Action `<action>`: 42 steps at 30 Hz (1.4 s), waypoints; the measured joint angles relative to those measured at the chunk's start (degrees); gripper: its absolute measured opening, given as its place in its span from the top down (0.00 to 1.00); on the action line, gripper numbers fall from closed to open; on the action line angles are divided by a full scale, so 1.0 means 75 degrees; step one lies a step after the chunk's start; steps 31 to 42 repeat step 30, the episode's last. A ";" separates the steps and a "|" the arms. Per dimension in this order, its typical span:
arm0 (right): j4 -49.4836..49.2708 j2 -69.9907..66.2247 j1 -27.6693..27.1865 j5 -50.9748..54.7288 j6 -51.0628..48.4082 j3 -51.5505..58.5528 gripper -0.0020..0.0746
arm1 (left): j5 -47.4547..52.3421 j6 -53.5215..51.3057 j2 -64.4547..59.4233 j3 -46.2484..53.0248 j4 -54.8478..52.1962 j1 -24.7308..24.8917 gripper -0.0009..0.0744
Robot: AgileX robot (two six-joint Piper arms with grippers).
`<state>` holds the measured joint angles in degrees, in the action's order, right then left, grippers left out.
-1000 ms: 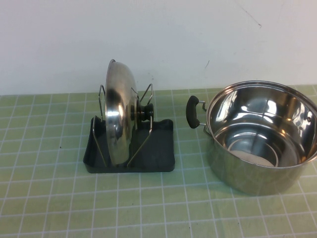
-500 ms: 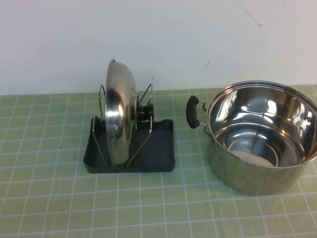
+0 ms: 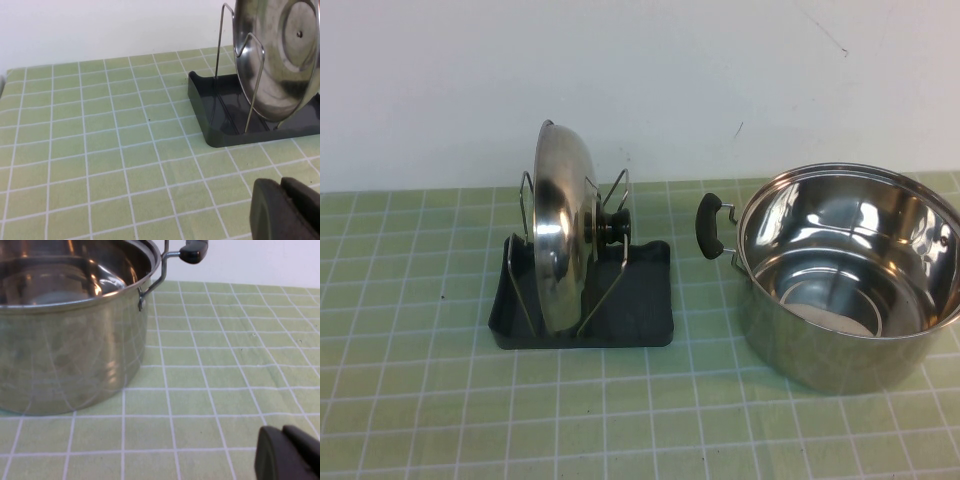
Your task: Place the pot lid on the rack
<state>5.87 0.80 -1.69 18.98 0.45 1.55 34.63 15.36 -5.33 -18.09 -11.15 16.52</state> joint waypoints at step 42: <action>0.0000 0.0000 0.0000 0.0042 0.0000 -0.0013 0.98 | -0.2341 -0.2124 0.0803 0.2561 0.2543 -0.2741 0.99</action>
